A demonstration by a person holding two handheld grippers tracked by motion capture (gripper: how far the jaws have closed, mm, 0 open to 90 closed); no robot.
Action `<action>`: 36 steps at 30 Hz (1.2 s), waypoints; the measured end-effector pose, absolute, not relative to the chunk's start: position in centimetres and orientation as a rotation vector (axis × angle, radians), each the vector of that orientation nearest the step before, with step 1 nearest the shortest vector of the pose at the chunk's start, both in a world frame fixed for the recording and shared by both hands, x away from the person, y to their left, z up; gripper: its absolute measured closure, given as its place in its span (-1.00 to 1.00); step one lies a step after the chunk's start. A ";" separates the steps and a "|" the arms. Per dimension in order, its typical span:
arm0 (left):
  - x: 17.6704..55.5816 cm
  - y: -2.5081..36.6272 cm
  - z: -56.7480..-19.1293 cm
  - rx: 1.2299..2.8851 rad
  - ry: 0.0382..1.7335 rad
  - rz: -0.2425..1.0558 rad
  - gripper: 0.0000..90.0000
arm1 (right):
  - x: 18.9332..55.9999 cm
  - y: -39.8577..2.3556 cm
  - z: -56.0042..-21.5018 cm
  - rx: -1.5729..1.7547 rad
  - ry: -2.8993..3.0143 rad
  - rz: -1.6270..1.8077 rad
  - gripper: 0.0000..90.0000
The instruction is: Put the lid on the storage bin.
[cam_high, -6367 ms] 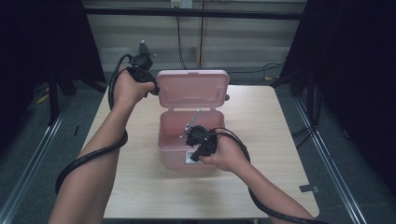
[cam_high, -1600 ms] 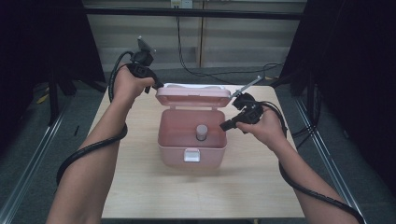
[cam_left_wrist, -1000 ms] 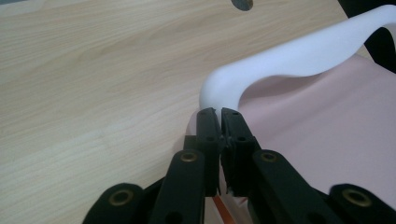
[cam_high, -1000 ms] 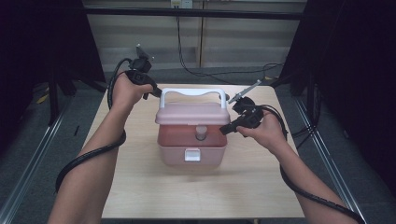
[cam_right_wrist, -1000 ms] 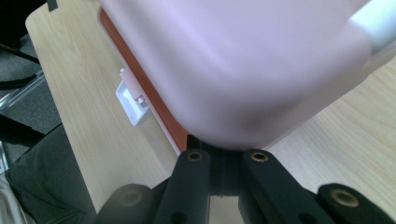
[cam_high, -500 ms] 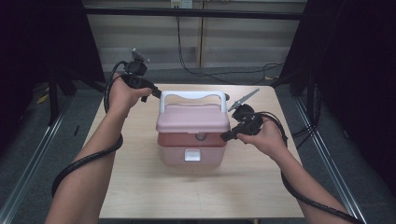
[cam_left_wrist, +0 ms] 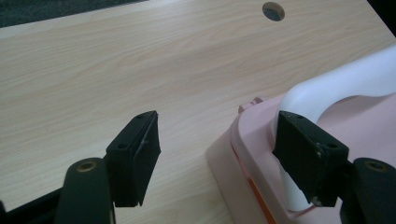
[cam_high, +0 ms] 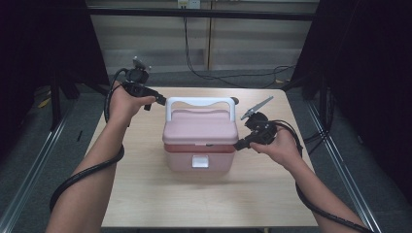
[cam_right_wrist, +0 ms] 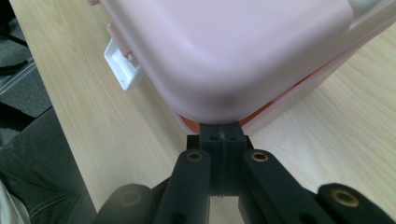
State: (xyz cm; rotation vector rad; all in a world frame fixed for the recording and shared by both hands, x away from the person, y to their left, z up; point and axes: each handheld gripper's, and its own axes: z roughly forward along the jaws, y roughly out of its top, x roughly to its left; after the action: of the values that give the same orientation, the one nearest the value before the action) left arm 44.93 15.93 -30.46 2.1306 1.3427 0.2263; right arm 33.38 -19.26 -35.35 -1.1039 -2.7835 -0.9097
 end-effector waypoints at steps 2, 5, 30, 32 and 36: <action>44.9 16.0 -30.5 2.133 1.342 0.225 -0.32 | 33.4 -19.2 -35.5 -1.103 -2.787 -0.900 1.00; 44.9 16.1 -30.7 2.132 1.342 0.225 -0.32 | 33.4 -19.3 -35.8 -1.101 -2.780 -0.898 1.00; 44.5 17.4 -32.5 2.129 1.375 0.224 -0.37 | 33.0 -19.5 -36.3 -1.095 -2.784 -0.904 1.00; 44.4 17.6 -32.7 2.127 1.380 0.222 -0.37 | 32.9 -19.5 -36.3 -1.096 -2.781 -0.907 1.00; 44.3 17.9 -33.1 2.124 1.392 0.217 -0.39 | 32.8 -19.5 -36.4 -1.093 -2.789 -0.905 1.00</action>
State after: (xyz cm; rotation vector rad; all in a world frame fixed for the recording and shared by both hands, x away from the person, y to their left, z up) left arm 44.31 17.92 -33.15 2.1238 1.3922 0.2169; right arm 32.76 -19.54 -36.37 -1.0927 -2.7887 -0.9052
